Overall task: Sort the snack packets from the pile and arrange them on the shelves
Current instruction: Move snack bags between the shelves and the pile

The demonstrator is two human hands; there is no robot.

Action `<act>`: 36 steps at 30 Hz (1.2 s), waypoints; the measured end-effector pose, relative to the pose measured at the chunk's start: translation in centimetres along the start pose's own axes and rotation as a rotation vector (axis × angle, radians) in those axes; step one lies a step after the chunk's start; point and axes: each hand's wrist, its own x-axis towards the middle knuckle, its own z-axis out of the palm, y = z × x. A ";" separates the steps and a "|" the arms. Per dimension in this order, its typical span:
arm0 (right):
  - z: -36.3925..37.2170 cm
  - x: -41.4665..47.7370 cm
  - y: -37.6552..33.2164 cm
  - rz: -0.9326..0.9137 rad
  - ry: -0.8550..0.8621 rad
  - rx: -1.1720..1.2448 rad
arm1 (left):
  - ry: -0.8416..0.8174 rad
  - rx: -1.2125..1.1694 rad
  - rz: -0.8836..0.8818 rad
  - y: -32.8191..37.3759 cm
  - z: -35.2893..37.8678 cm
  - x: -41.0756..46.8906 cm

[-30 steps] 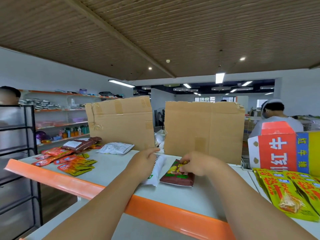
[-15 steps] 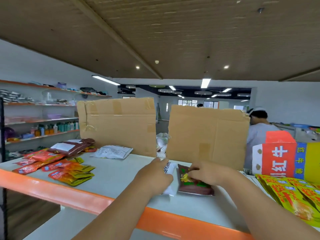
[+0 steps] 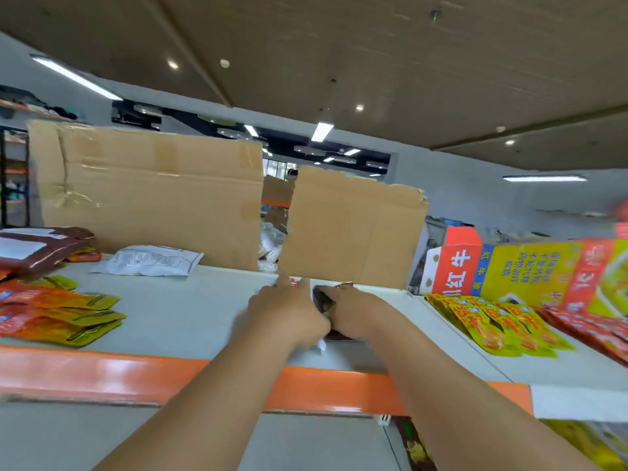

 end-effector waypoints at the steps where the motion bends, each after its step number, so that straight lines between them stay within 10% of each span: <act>1: 0.5 -0.2 0.3 0.012 0.040 -0.007 | 0.013 -0.008 0.008 0.0 0.1 0.0; 22: -4.7 -21.7 11.8 0.189 0.600 0.237 | 0.246 -0.403 0.539 14.1 2.5 -8.5; 36: 2.9 -43.9 30.6 0.420 0.474 0.291 | -0.011 -0.452 0.623 30.3 20.4 -24.9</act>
